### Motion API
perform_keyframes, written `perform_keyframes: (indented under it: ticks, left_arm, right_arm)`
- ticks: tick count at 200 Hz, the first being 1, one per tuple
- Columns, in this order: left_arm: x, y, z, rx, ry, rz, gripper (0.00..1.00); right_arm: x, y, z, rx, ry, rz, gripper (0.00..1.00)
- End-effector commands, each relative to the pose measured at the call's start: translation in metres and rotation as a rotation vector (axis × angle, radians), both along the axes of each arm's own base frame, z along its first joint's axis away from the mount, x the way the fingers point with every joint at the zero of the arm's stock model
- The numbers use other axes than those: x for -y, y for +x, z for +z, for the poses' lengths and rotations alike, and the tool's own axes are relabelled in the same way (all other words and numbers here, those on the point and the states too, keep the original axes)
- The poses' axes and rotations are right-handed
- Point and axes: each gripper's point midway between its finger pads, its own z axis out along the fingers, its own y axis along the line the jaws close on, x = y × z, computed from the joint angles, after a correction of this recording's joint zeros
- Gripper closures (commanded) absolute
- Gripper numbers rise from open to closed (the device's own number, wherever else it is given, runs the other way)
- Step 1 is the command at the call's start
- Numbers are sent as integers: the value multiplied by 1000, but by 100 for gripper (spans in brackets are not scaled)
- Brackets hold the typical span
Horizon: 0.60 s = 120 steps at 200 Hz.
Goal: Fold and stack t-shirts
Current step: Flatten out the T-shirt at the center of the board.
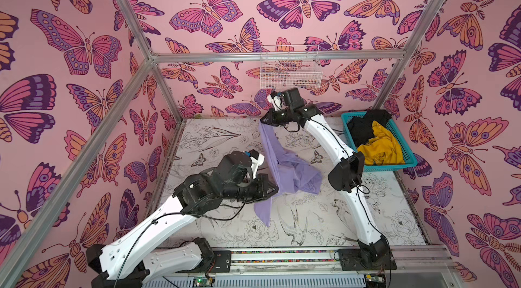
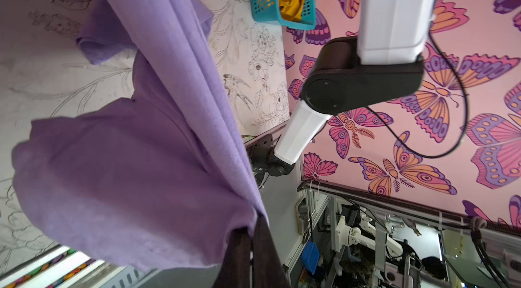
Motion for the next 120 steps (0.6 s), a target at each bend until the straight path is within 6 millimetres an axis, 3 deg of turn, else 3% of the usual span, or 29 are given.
perform_keyframes:
  ticks: [1, 15, 33, 41, 57, 81, 87, 96, 114, 120]
  left_arm:
    - [-8, -24, -11, -85, 0, -32, 95]
    - [-9, -23, -17, -93, 11, -22, 85]
    - [-13, -23, -26, -104, 27, -2, 64]
    - [-15, -22, -31, -113, 35, 14, 47]
    - [-19, -23, -38, -126, 41, 34, 1]
    - [-27, -23, -41, -121, 34, 74, 0]
    - [-30, -23, -40, -114, 32, 83, 0]
    - [-33, -22, -39, -102, 29, 95, 0]
    - [-36, -19, -40, -88, 32, 114, 0]
    - [-36, -19, -42, -88, 38, 116, 0]
  right_arm:
    - [-33, -2, 20, 48, 141, 37, 100]
    - [-49, -14, 8, 3, 161, 76, 100]
    - [-73, -31, -10, -35, 156, 118, 100]
    - [-83, -38, -17, -57, 164, 133, 100]
    - [-100, -47, -31, -120, 191, 147, 100]
    - [-120, -63, -49, -168, 193, 179, 100]
    - [-124, -66, -51, -177, 199, 188, 96]
    - [-128, -70, -49, -189, 217, 200, 84]
    - [-130, -74, -42, -193, 252, 226, 47]
    - [-130, -76, -37, -180, 256, 239, 40]
